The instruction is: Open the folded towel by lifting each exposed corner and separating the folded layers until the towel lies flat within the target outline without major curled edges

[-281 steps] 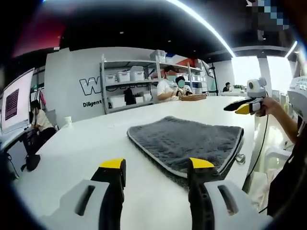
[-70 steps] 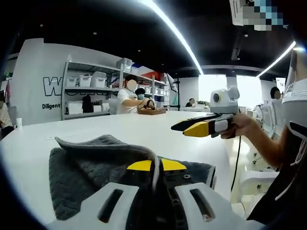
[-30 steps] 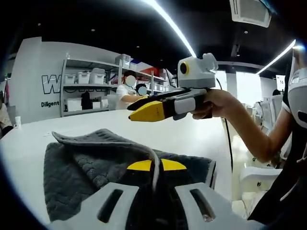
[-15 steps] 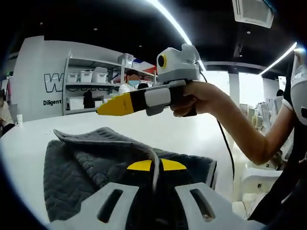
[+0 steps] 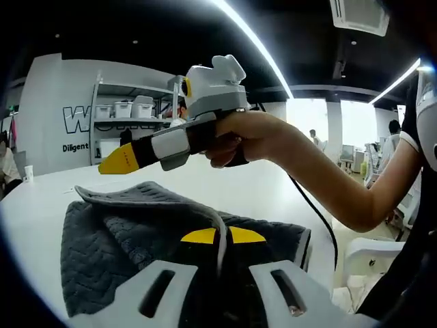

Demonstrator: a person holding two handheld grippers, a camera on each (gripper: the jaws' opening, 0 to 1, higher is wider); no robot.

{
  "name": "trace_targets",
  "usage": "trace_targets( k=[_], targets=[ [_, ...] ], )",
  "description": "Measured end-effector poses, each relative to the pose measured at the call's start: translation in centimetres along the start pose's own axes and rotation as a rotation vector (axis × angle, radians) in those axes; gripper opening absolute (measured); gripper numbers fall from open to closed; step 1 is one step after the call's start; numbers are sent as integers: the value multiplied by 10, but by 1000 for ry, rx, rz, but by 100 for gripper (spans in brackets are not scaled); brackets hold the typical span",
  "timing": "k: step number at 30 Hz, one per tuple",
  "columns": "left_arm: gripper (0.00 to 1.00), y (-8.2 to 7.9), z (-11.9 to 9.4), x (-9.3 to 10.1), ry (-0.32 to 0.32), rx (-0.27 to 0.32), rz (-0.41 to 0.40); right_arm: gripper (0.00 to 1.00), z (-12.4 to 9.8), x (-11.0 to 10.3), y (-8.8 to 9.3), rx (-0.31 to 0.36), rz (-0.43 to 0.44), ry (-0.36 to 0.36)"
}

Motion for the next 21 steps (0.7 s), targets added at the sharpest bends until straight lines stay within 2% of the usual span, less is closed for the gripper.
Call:
trace_targets(
  k=[5, 11, 21],
  targets=[
    [3, 1, 0, 0, -7, 3, -12, 37, 12, 3, 8, -47, -17, 4],
    [4, 2, 1, 1, -3, -5, -9, 36, 24, 5, 15, -69, -9, -2],
    [4, 5, 2, 1, -7, -14, -5, 36, 40, 2, 35, -162, -66, -9]
  ],
)
Point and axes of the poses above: the point that each gripper's makers call its tool centre point, and the gripper's own axes: z roughly forward along the fingers, x roughly to its right, y roughly out of its underside, the point moved 7 cm from there along -z, roughly backward along the fingers, and after that the axes turned 13 degrees about x, right-handed, at the moved point
